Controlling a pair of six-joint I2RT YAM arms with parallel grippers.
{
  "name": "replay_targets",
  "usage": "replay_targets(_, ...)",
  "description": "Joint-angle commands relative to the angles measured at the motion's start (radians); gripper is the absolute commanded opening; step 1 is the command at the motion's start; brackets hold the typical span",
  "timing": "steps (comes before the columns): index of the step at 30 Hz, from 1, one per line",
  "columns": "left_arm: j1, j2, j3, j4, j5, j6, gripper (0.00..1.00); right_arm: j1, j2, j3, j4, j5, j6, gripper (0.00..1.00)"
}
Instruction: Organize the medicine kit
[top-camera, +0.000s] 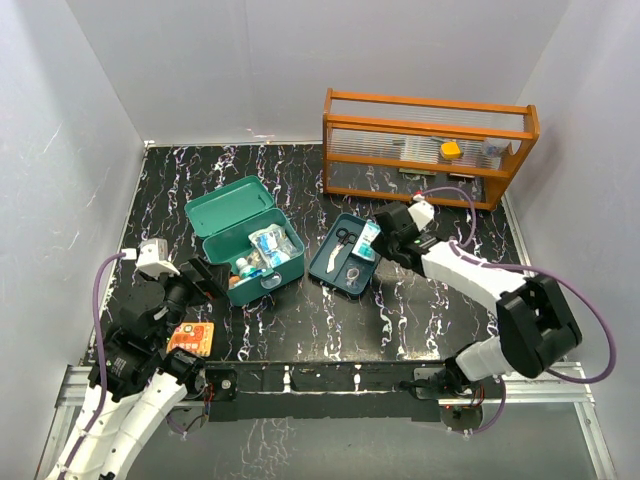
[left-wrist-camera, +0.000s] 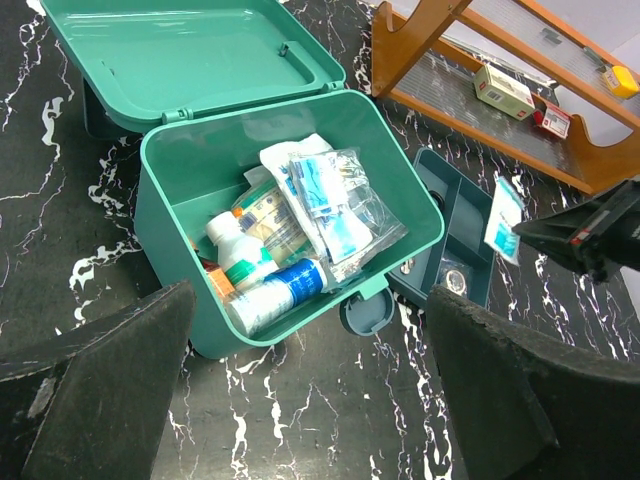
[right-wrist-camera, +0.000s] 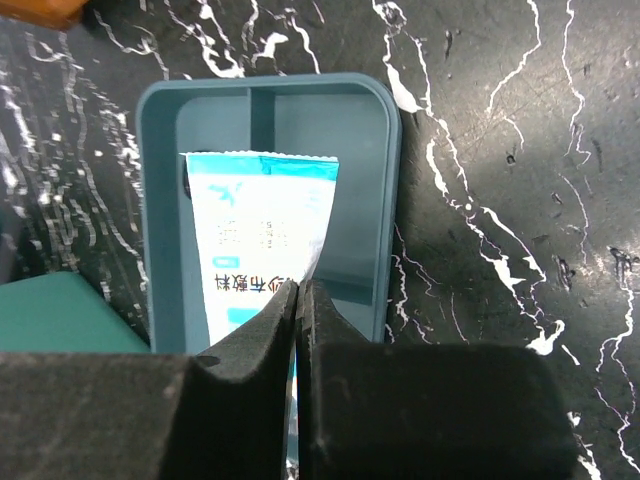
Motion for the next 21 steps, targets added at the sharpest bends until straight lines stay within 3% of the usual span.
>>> replay_targets(1,0.001,-0.009,0.002,0.011,-0.008,-0.002,0.99,0.029,0.063,0.047,0.036,0.125,0.055,0.0)
replay_targets(21,0.001,0.002,0.002,0.012,-0.006,0.003,0.99,0.037,0.291,0.16,0.005,0.254,0.062,0.0)
